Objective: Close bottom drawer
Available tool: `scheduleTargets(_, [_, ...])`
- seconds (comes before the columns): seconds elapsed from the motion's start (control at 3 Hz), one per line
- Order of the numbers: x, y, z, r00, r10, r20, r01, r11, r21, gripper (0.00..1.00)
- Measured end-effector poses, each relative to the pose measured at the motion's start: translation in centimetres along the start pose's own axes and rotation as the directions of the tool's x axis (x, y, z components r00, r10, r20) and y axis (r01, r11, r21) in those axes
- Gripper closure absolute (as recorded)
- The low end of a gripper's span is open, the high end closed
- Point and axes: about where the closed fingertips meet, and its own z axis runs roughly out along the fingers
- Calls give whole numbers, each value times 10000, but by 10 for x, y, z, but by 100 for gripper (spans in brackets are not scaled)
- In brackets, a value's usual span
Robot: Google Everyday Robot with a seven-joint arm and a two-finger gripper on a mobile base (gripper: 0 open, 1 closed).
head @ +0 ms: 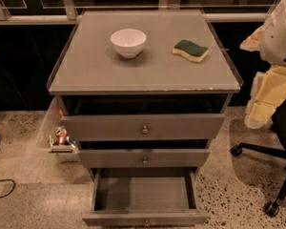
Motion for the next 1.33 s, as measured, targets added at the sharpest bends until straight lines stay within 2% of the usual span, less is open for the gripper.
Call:
scheduleTargets(0.33, [0, 2, 0, 10000, -13, -48, 13, 10000, 16, 0])
scheduleTargets(0.67, [11, 26, 29, 9999, 151, 23, -149, 9981, -596, 0])
scheduleTargets(1.0, [25, 72, 80, 9980, 474, 408, -412, 9890, -1418, 0])
scheduleTargets(1.33, [36, 120, 133, 9962, 618, 620, -475, 9765, -2104, 15])
